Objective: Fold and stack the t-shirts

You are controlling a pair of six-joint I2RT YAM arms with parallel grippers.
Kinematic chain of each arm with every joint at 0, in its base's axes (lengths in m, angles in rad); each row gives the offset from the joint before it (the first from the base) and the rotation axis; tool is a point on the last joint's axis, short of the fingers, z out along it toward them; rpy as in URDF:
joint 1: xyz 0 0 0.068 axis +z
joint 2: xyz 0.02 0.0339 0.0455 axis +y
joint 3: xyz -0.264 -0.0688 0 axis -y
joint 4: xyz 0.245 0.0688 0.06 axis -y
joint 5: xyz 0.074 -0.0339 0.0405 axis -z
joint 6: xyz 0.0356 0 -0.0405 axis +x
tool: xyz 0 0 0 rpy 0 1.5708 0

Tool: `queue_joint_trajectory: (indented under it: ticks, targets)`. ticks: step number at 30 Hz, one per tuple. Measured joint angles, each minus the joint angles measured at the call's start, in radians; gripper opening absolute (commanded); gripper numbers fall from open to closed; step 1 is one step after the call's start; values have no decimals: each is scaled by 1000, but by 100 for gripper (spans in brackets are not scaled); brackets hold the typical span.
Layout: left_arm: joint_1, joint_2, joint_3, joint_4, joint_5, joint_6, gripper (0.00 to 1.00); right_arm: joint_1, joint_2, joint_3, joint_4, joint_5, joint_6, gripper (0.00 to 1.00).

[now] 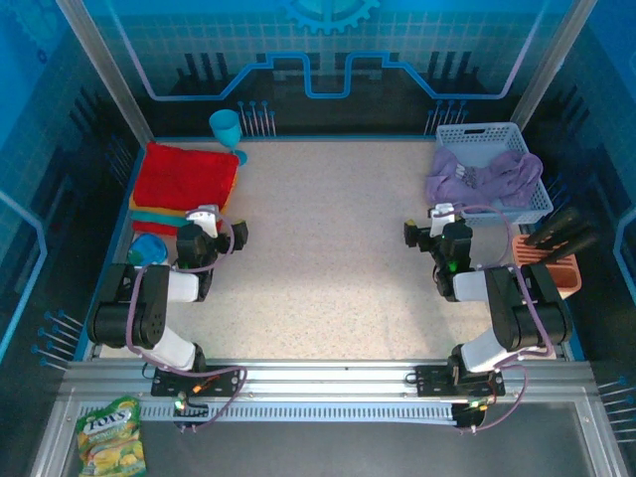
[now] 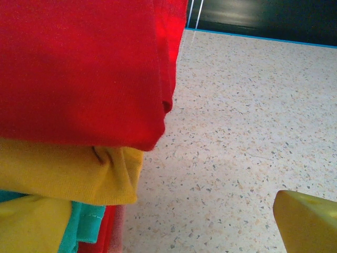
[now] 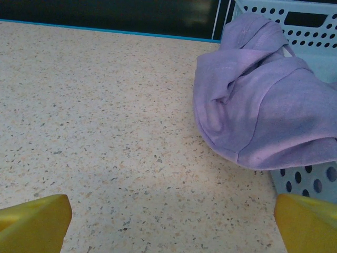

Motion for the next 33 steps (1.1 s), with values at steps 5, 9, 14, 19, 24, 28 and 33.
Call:
queue_joint_trajectory:
  ticks: [5, 9, 14, 19, 24, 28, 33]
  targets:
    - [0, -94, 28, -154, -35, -4, 99, 39, -68, 11, -98, 54, -16, 100]
    - [0, -238, 157, -354, -84, -13, 99, 77, -164, 142, -298, 111, -24, 100]
    - [0, -283, 490, -708, -96, -62, 99, 81, -206, 428, -615, 116, 31, 100]
    - [0, -288, 719, -1008, -5, -138, 99, 77, -120, 789, -948, 137, 104, 100]
    - [-1, -316, 729, -1232, 92, -179, 99, 55, 28, 1072, -1211, 154, 183, 100]
    - [-3, -393, 649, -1297, 147, -196, 99, -9, 198, 1280, -1399, 119, 265, 94]
    - [-6, -497, 551, -1321, 172, -199, 99, -68, 362, 1387, -1542, 99, 322, 83]
